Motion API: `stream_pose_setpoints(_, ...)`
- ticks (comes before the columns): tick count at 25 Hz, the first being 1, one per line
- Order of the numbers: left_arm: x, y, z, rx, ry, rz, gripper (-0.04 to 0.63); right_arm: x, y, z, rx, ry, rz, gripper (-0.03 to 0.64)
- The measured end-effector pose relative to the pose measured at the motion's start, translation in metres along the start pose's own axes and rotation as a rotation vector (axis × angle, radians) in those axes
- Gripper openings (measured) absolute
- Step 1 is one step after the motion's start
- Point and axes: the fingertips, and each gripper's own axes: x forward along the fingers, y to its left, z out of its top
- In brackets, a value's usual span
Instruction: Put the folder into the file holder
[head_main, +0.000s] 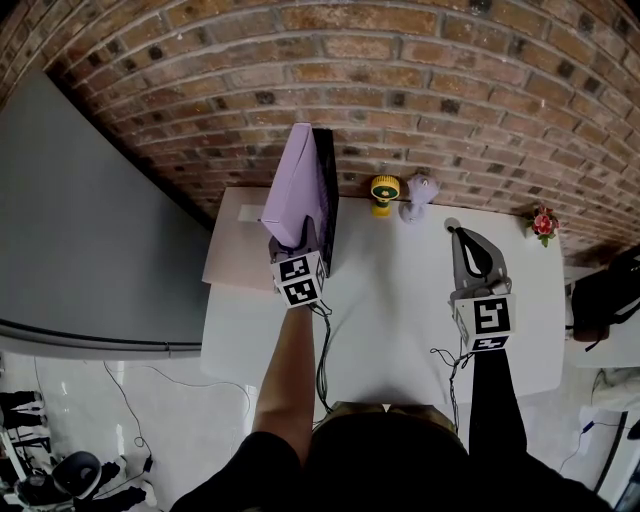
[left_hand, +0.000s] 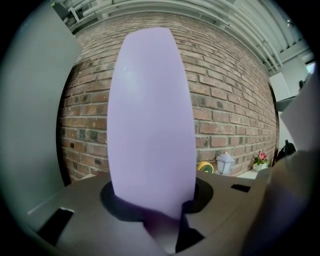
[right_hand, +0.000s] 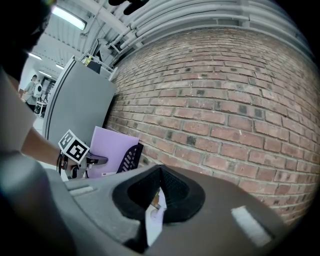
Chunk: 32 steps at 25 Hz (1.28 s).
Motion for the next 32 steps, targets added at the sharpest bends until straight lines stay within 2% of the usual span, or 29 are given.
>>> stream_pose_setpoints(6,0.0,-0.003,-0.009,0.026,0.008,0.011,0.14,0.0,0.0,-0.007,0.009,0.022,0.006,0.0)
stream_pose_setpoints(13,-0.003,-0.008,-0.018,0.068,-0.008,-0.014,0.14,-0.001,0.002,-0.003,0.008,-0.001,0.002,0.0)
stream_pose_setpoints(22,-0.002,-0.016,-0.023,0.104,0.022,-0.019,0.158,-0.008,0.004,0.0,0.013,-0.002,0.003,0.0)
stream_pose_setpoints(25,-0.003,-0.022,-0.026,0.133,0.058,-0.036,0.175,-0.01,0.005,0.001,0.012,-0.01,0.004,0.0)
stream_pose_setpoints(28,-0.006,-0.03,-0.036,0.171,0.111,-0.087,0.223,-0.011,0.006,0.005,0.013,-0.016,0.005,0.0)
stream_pose_setpoints(32,-0.011,-0.037,-0.04,0.17,0.113,-0.12,0.256,-0.014,0.007,0.004,0.01,-0.016,0.006,0.0)
